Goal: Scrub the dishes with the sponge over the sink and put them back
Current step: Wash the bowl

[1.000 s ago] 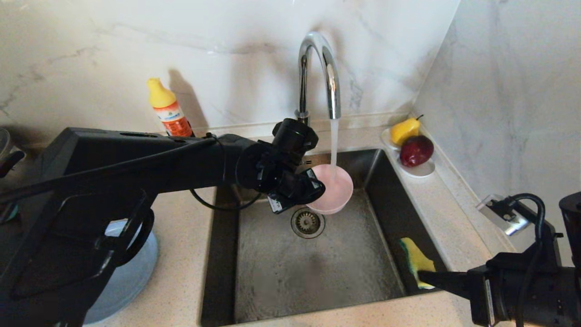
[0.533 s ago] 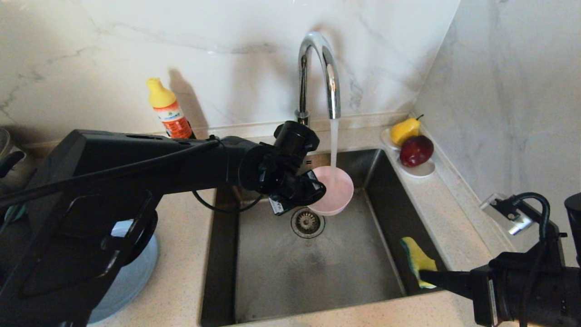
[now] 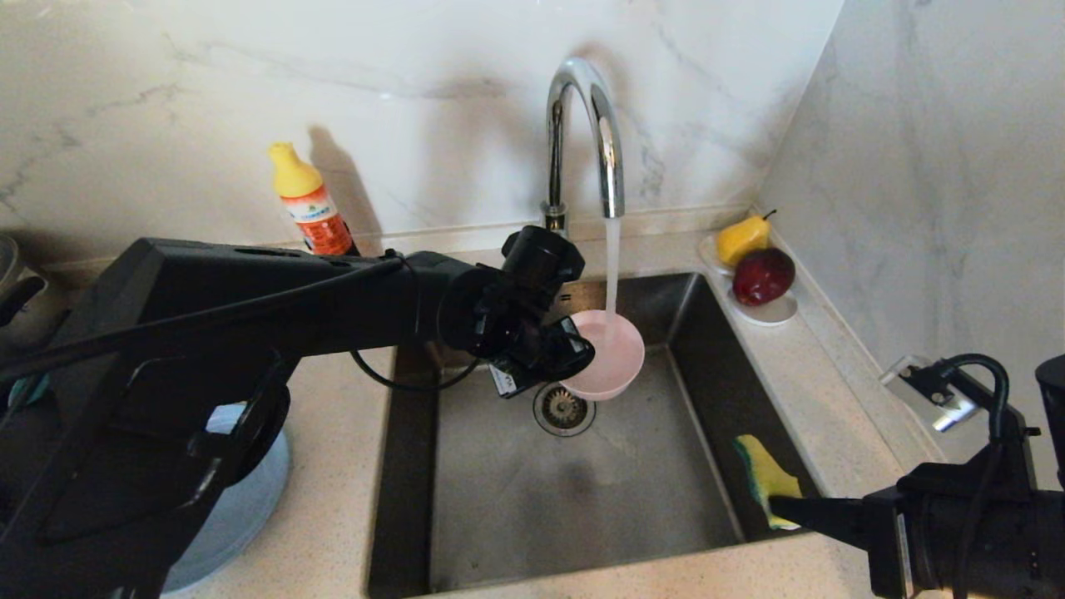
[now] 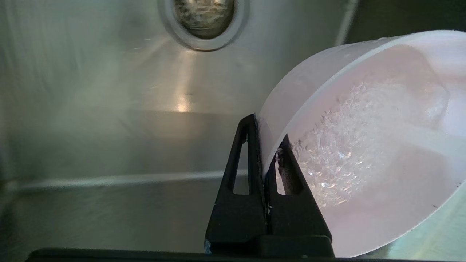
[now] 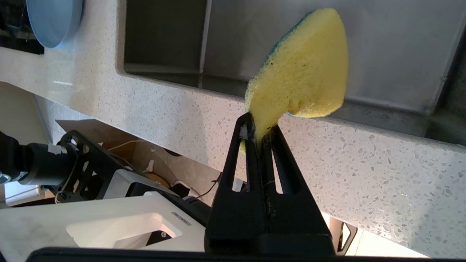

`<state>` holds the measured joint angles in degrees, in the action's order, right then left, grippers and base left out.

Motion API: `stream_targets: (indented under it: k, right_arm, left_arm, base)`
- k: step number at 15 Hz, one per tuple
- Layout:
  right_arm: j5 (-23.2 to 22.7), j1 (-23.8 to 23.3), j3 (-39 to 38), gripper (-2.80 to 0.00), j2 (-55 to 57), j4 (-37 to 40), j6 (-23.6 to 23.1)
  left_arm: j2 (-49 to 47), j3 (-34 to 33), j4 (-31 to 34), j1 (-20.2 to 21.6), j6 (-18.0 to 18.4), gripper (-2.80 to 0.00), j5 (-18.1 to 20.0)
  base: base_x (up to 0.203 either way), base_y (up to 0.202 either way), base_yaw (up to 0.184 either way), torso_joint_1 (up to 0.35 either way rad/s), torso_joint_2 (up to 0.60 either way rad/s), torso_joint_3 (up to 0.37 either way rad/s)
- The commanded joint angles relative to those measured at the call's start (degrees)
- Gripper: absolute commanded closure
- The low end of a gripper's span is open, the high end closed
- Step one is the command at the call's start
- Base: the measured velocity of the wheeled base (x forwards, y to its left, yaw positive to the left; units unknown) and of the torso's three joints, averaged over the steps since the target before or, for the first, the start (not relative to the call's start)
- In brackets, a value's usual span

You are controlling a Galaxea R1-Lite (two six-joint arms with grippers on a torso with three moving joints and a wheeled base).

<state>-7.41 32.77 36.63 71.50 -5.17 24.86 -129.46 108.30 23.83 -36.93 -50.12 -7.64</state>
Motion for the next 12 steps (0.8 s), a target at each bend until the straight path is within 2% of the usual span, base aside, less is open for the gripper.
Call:
stream_targets:
  k: [1,4,8,10,12]
  right_arm:
    - [-0.1,0.0,-0.1,0.00,-0.2,-0.1,0.0]
    - [-0.3,0.0,-0.4,0.00,-1.2,0.0,0.0]
    - [-0.3,0.2,0.2,0.00,-2.0,0.2,-0.2]
    - [-0.3,0.2,-0.2,0.00,-2.7,0.3,-0.2]
    - [-0.3,0.2,-0.5,0.00,-2.5,0.1,-0.1]
  left_arm:
    - [2.0,-0.3,2.9,0.6,0.1,0.00,-2.1]
    - [5.8,-2.4,3.6,1.4,2.7,0.00,-9.0]
    - [13.9,-9.1,0.9,2.5,4.6,0.00,-12.0]
    - [18.6,-16.6,-4.9,3.0,6.8,0.00,-13.8]
    - [22.6,-26.1,-15.6,3.3,11.4,0.00,-15.8]
  base:
    - [0.000,0.000,0.000,0.000,0.00,0.000]
    - [0.000,0.000,0.000,0.000,0.00,0.000]
    - [0.000,0.000,0.000,0.000,0.00,0.000]
    - [0.000,0.000,0.000,0.000,0.00,0.000]
    - [0.000,0.000,0.000,0.000,0.00,0.000]
